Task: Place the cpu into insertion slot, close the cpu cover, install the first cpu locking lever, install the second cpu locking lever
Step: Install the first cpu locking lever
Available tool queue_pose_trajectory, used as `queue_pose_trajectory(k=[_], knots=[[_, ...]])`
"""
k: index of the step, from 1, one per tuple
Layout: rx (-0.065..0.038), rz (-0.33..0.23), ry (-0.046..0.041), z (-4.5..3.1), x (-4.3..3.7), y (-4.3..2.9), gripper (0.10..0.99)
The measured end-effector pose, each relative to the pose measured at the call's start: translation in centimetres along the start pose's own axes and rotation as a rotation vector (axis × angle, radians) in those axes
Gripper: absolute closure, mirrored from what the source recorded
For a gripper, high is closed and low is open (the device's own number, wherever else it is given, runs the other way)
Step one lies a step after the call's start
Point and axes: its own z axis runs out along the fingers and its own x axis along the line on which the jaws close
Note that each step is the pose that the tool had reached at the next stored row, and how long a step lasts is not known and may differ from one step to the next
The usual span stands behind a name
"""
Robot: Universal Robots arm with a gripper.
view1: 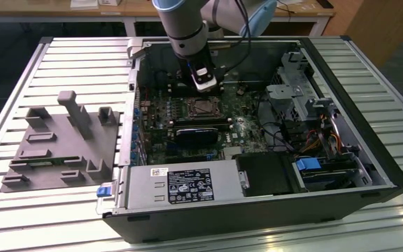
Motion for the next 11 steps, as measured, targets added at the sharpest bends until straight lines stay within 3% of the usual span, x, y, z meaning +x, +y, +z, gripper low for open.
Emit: queue_pose_trajectory(k=[11], knots=[[0.0, 0.0, 0.0, 0.25, -0.75, 0.09, 0.984]])
